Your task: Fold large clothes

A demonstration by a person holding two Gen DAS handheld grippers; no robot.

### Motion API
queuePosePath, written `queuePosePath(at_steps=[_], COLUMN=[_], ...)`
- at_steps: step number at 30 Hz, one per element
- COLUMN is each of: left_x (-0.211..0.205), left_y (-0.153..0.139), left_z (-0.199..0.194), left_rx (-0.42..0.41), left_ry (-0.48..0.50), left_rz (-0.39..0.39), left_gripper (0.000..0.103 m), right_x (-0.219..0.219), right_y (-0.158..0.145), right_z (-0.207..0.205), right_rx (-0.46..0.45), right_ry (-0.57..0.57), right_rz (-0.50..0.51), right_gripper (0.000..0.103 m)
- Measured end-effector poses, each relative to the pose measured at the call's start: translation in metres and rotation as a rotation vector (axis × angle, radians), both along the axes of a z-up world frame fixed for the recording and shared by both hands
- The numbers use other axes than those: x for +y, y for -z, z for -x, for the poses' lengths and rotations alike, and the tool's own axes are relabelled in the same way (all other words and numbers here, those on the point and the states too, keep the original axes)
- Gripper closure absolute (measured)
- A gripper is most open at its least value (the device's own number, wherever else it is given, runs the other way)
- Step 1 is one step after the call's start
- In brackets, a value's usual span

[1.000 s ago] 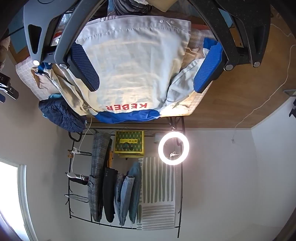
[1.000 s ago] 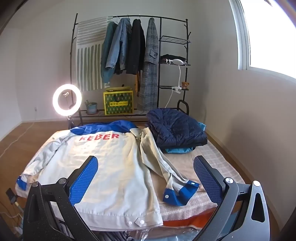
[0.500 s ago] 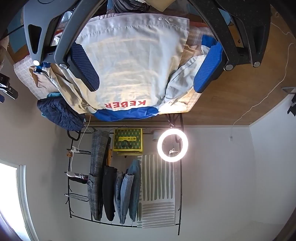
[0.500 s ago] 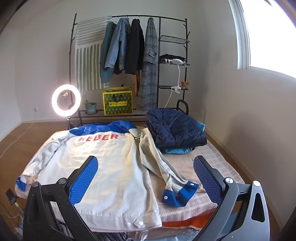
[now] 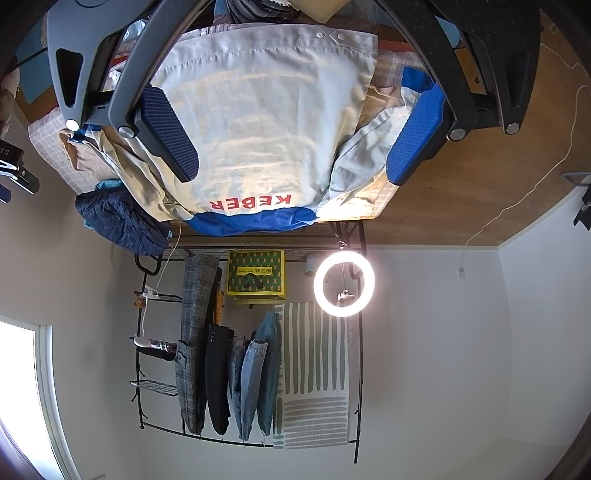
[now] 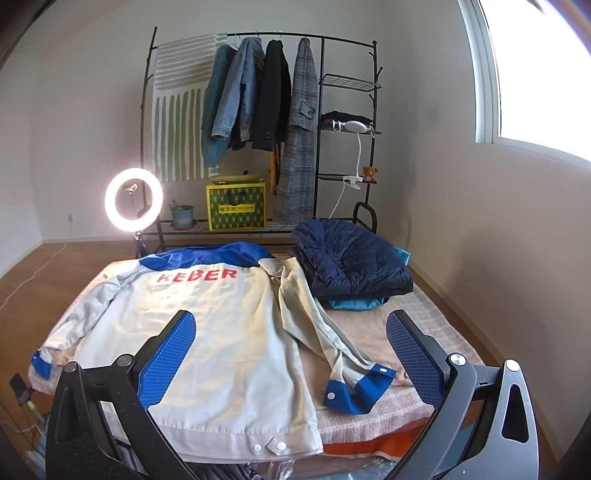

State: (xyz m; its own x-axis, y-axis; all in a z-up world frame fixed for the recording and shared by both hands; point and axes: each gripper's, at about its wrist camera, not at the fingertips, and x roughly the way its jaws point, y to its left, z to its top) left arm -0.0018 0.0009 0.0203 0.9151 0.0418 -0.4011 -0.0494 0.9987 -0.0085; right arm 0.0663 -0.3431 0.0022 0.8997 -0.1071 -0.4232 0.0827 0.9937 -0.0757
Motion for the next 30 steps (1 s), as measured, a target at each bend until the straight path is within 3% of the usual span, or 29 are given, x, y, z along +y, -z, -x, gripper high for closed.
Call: queuePosePath(at_steps=[30], left_x=[-0.0003], left_y=[-0.0081], left_z=[0.0039], left_rx=[-0.007], left_ry=[0.003], left_rz=[0.001], left_gripper=[0.0], right_x=[-0.0045], right_y=[-0.0006], right_z=[0.0023], right_rx=[0.009], right_ry=[0.004], right_rz=[-0.015], right_gripper=[0.0])
